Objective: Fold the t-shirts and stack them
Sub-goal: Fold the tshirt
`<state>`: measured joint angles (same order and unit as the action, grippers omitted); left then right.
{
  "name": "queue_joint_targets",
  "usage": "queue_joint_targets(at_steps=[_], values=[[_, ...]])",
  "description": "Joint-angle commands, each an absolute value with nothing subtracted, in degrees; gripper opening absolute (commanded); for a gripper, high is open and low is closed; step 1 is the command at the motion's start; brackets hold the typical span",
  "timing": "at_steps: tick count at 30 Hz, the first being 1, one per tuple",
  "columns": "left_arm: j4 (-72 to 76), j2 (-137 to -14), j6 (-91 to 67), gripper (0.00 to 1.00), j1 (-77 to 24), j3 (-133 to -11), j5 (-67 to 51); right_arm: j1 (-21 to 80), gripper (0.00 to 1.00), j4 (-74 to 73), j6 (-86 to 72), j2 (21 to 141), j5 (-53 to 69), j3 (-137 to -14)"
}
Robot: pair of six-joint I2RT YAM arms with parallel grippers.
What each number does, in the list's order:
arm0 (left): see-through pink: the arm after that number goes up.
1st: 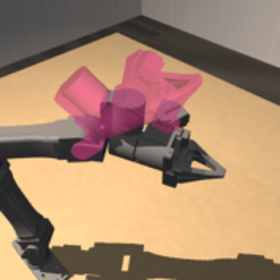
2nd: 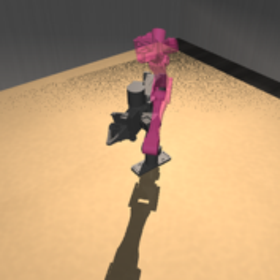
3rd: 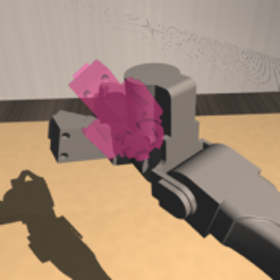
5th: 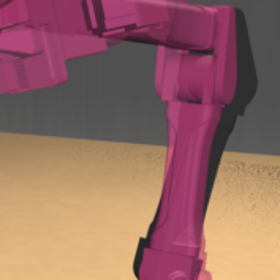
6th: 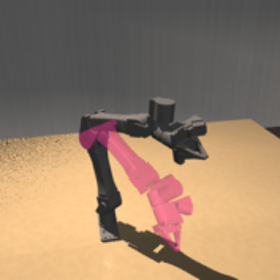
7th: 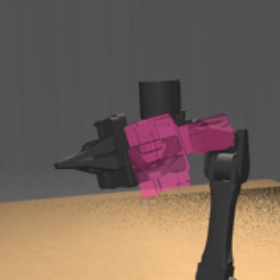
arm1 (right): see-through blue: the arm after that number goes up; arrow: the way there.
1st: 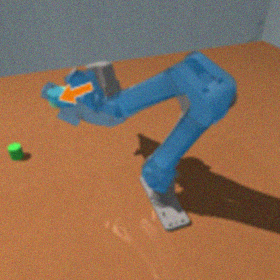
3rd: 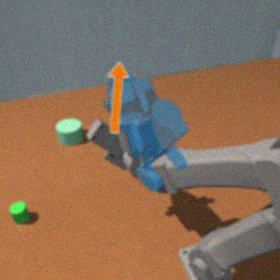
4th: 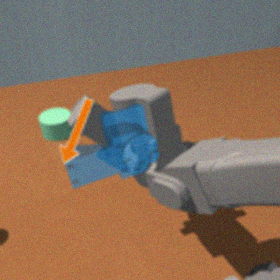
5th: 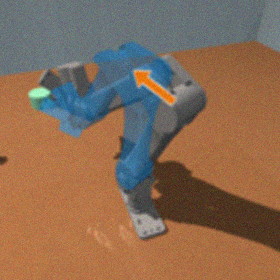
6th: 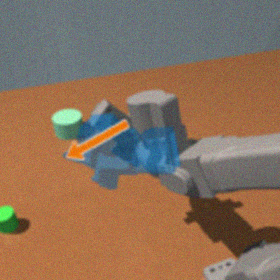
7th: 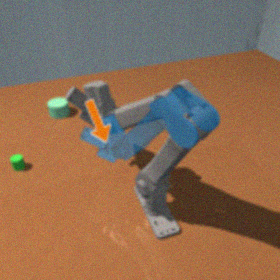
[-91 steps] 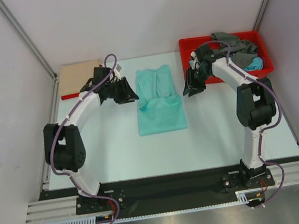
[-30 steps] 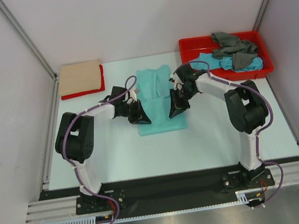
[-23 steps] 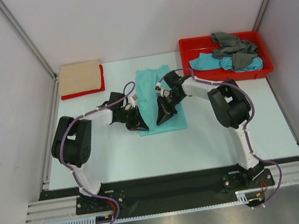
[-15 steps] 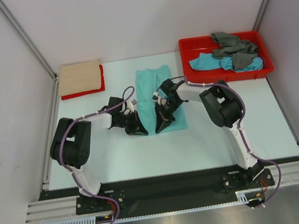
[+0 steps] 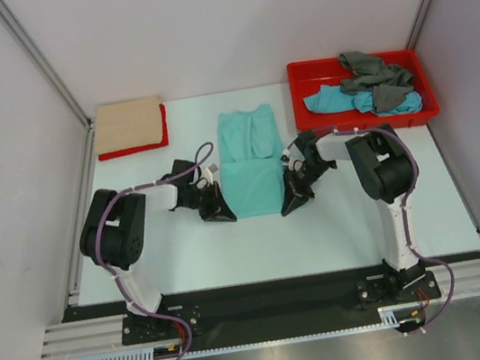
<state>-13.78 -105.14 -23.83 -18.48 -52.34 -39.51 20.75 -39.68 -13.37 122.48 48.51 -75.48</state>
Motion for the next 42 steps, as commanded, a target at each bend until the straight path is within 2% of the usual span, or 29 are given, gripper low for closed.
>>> queue_joint_targets(at_steps=[1,7,9,11,12,14,15,16,18,20,26,33,42], values=[[-14.5,-106.7,-20.0,0.07,-17.5,-50.8,-36.0,17.2,0.00,-41.1,-11.7,118.8,42.8,-71.6],[-14.9,-105.1,-19.3,0.06,-17.2,-49.0,-35.7,10.7,0.00,-40.3,-14.0,113.4,38.5,-65.9],[-15.6,-104.1,-19.0,0.08,-17.2,-48.8,-35.8,9.1,0.03,-40.2,-14.8,110.8,37.4,-64.1],[-17.3,-100.9,-18.7,0.17,-17.2,-48.9,-36.0,7.7,0.08,-40.3,-15.4,108.8,37.0,-63.3],[-18.0,-99.6,-18.6,0.21,-17.2,-48.9,-36.0,7.5,0.13,-40.3,-15.5,107.1,37.0,-62.8],[-20.0,-95.5,-18.7,0.37,-17.2,-48.9,-35.5,7.5,0.20,-39.6,-16.3,105.4,37.7,-62.1],[-20.7,-94.2,-18.7,0.42,-17.2,-49.0,-34.6,7.5,0.28,-38.8,-16.7,104.4,40.0,-60.8],[-21.7,-92.7,-18.8,0.50,-17.1,-49.1,-34.5,7.6,0.33,-36.5,-18.0,104.1,40.9,-60.3],[-22.0,-92.2,-19.3,0.54,-16.7,-49.0,-34.3,7.8,0.44,-33.8,-19.7,104.0,43.4,-58.9],[-20.9,-92.5,-20.6,0.56,-15.4,-48.7,-34.3,8.2,0.47,-30.4,-21.9,104.7,44.6,-57.9],[-18.0,-97.8,-24.7,0.59,-12.8,-49.0,-37.0,9.9,0.48,-25.4,-25.8,107.2,44.6,-58.1],[-16.2,-101.6,-30.8,0.53,-12.9,-48.4,-36.0,10.9,0.47,-23.5,-28.6,108.2,43.7,-58.4],[-12.9,-103.0,-38.5,0.54,-13.1,-45.0,-32.5,11.5,0.45,-23.8,-28.4,107.6,41.8,-57.5]])
